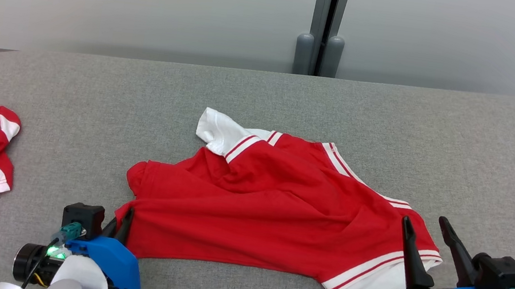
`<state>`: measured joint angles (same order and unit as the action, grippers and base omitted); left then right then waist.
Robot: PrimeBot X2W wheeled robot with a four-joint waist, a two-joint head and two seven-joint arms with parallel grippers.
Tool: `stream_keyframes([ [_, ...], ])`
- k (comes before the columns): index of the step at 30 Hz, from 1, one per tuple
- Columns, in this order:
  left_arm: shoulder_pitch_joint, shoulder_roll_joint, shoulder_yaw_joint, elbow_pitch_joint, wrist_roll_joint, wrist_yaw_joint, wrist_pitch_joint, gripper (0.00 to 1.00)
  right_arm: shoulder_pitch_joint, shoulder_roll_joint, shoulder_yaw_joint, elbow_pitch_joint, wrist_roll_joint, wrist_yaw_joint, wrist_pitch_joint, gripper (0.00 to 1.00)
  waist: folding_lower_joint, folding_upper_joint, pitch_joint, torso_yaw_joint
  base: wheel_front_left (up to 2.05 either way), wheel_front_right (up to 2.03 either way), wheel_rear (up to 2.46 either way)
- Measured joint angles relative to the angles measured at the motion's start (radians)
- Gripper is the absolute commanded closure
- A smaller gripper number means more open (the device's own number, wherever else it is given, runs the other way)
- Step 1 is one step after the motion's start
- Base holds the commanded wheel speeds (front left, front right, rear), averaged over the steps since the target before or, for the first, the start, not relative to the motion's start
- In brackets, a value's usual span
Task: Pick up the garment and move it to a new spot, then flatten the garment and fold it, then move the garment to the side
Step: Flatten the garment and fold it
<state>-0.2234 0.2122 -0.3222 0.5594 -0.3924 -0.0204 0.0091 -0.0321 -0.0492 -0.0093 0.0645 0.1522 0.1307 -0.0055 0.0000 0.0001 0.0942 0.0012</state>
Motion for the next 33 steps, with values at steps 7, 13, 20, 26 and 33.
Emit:
stream_keyframes([
  [7, -0.027, -0.013, 0.019, 0.035, -0.014, -0.022, -0.136, 0.0, 0.004, 0.0, -0.02, -0.008, 0.001, 0.0, 0.003, 0.0, 0.0, 0.0, -0.004, 0.009, 0.0, 0.0, 0.0],
  [13, 0.007, -0.022, 0.056, -0.029, -0.037, -0.036, -0.252, 0.0, 0.007, 0.0, -0.04, -0.018, 0.002, 0.0, 0.003, 0.0, 0.0, 0.0, -0.016, 0.033, 0.0, 0.0, 0.0],
  [20, 0.086, -0.049, 0.156, -0.258, 0.0, -0.049, -0.271, 0.0, 0.012, 0.0, -0.046, -0.022, 0.008, 0.0, 0.004, 0.0, 0.0, 0.0, -0.024, 0.05, 0.0, 0.0, 0.0],
  [26, 0.182, -0.09, 0.234, -0.4, 0.078, -0.072, -0.271, 0.0, 0.019, 0.0, -0.048, -0.01, 0.011, 0.0, 0.017, 0.0, -0.0001, 0.0, -0.032, 0.045, 0.0, 0.0, 0.0],
  [33, 0.236, -0.116, 0.267, -0.418, 0.121, -0.088, -0.271, 0.0, -0.005, 0.0, -0.101, 0.038, -0.007, 0.0, 0.204, 0.0, -0.0001, 0.0, -0.028, 0.034, 0.0, 0.0, 0.0],
])
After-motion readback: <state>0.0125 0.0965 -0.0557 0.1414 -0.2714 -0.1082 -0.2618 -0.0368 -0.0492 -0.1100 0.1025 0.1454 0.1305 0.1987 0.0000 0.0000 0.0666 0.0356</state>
